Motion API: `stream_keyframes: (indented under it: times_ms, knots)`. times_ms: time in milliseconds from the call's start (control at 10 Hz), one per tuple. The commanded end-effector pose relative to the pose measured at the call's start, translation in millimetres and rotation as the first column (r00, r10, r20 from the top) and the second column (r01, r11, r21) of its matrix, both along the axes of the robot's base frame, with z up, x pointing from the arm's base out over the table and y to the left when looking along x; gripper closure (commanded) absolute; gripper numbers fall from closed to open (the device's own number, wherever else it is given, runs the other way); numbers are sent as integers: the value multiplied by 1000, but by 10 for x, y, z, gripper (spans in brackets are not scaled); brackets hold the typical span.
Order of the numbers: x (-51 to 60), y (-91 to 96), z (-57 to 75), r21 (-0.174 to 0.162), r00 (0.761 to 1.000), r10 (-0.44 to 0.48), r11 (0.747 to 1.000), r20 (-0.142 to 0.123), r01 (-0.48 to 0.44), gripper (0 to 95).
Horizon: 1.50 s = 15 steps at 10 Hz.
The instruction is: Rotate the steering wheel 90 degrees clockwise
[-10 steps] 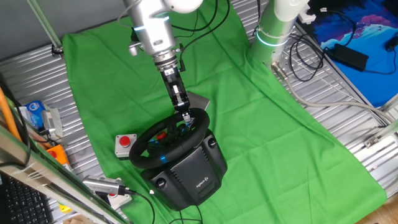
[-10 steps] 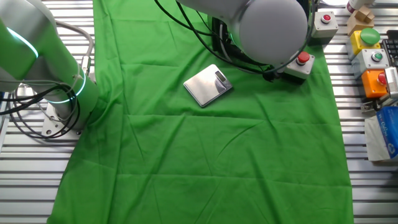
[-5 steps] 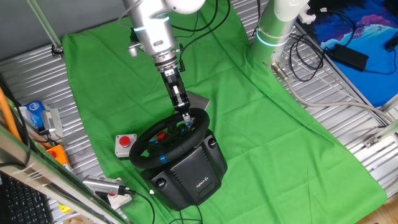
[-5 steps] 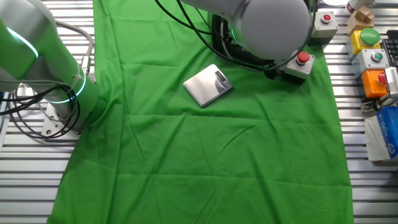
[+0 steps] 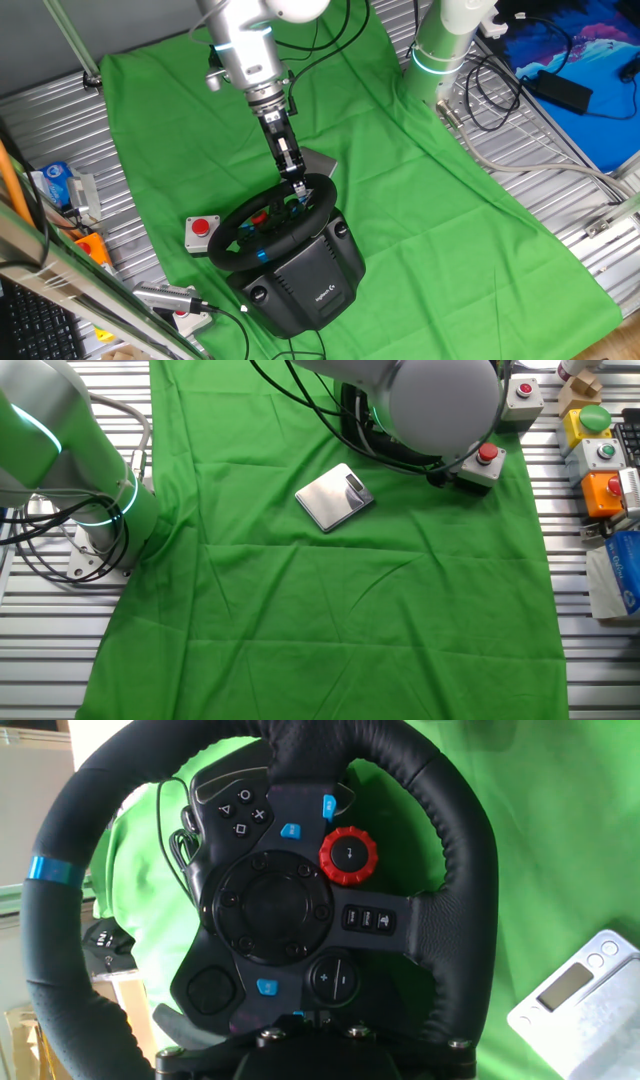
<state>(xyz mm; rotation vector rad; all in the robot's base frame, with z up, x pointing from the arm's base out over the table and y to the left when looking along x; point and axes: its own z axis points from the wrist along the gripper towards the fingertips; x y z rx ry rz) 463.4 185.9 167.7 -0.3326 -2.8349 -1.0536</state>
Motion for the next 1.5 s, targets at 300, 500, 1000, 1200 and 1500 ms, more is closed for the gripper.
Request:
stream_keyframes:
  times_ms: [300, 500, 1000, 1200, 1500]
  knots:
    - [2, 0, 2, -11, 997, 70, 997, 23, -70, 950]
    - [2, 0, 2, -26, 993, 109, 994, 44, -108, 950]
    - [2, 0, 2, -16, 982, 170, 985, 87, -169, 950]
    - [2, 0, 2, -10, 981, 172, 985, 91, -172, 950]
    - [2, 0, 2, -2, 983, 162, 987, 81, -162, 950]
